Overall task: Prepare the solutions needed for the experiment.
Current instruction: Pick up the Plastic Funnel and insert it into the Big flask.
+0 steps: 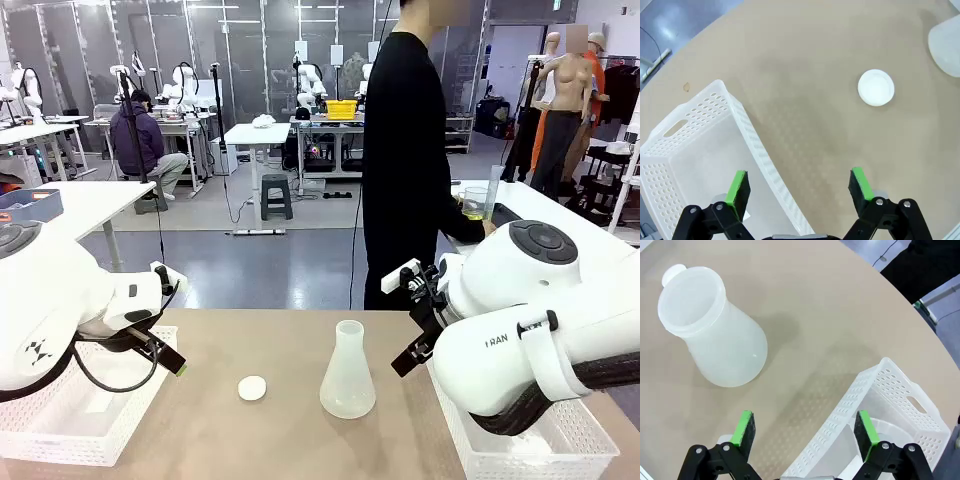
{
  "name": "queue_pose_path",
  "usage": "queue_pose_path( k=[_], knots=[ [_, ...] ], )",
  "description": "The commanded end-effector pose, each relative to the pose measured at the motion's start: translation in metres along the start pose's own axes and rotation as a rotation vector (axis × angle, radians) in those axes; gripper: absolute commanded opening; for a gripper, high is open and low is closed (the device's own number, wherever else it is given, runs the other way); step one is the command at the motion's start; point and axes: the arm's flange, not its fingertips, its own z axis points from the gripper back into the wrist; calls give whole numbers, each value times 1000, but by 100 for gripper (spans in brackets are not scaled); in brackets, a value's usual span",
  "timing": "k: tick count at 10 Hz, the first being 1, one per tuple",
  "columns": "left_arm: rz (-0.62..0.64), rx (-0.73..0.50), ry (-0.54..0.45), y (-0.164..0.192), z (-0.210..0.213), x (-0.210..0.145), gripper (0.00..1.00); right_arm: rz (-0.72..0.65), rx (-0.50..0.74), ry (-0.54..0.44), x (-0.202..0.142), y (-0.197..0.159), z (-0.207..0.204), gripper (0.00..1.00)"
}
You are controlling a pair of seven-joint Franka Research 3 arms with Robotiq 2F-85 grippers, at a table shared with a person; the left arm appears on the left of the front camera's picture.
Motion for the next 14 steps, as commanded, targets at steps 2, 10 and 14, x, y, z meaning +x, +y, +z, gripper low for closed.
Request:
queue_pose_path(
  k=[2, 10, 14],
  knots=[
    [0, 0, 0, 0, 0, 0, 100, 0, 0, 0, 0, 0, 0, 100],
    [0, 0, 0, 0, 0, 0, 100, 0, 0, 0, 0, 0, 0, 100],
    [0, 0, 0, 0, 0, 0, 100, 0, 0, 0, 0, 0, 0, 100]
  ],
)
